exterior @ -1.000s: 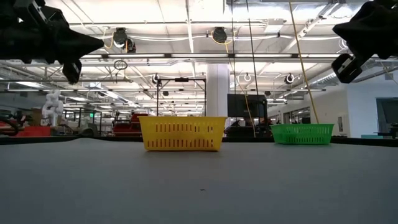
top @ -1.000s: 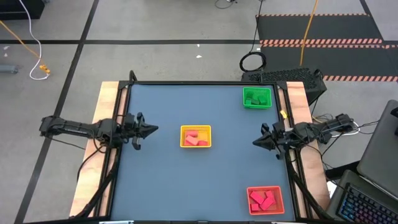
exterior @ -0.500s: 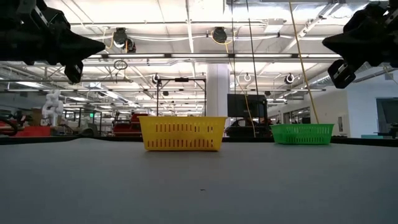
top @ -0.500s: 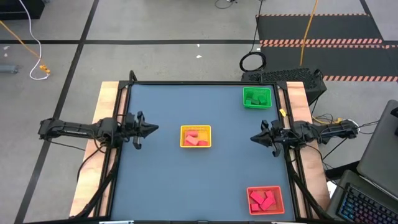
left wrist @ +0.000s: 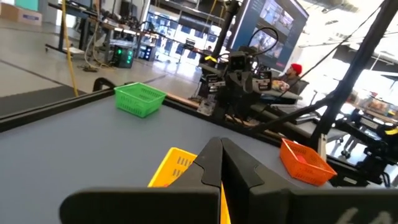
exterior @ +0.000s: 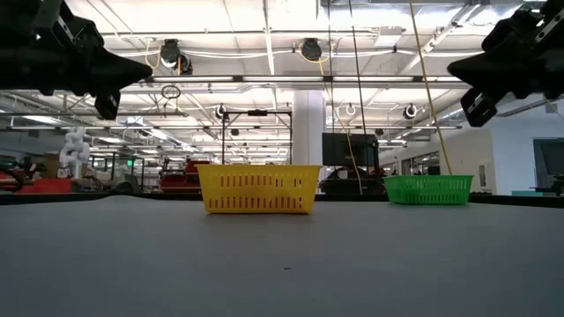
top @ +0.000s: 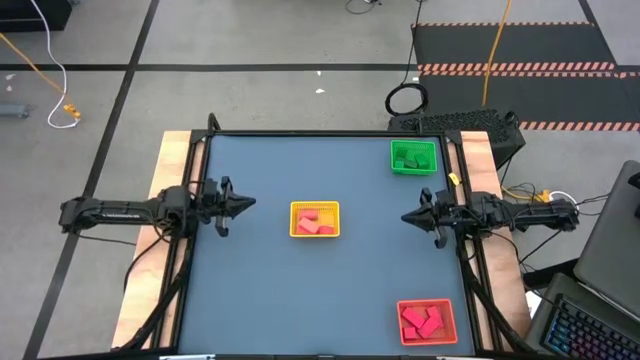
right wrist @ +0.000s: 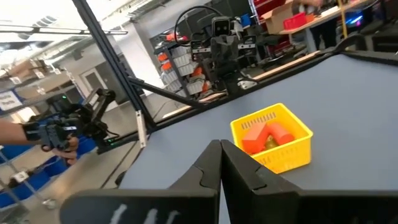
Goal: Sort & place blocks by color
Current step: Return to Home Position
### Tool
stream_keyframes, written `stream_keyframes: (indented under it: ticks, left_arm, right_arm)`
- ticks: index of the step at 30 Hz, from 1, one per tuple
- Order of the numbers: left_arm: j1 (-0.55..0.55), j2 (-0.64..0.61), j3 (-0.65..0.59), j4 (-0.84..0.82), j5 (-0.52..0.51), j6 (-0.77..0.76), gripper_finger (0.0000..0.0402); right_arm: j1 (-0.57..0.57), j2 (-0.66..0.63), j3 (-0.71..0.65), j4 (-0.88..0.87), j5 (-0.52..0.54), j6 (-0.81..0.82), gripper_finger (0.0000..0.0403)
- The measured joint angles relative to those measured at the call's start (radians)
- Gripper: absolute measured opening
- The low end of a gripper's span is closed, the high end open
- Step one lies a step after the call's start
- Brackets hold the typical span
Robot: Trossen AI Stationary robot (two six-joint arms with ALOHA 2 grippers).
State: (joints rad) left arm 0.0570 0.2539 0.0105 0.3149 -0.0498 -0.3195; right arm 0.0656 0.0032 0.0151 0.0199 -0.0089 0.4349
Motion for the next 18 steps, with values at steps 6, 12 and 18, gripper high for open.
stream_keyframes:
  ticks: [6, 12, 18]
  left_arm:
    - [0.002, 0.0, 0.0, -0.08, 0.001, 0.029, 0.0]
    - [0.002, 0.0, 0.0, -0.11, 0.001, 0.054, 0.0]
    - [0.002, 0.001, 0.0, -0.16, -0.003, 0.01, 0.0]
  right_arm:
    - [-0.003, 0.046, 0.0, -0.003, 0.003, -0.062, 0.0]
    - [-0.003, 0.13, 0.0, -0.003, 0.004, -0.063, 0.0]
    - [-0.003, 0.159, 0.0, 0.011, 0.006, -0.046, 0.0]
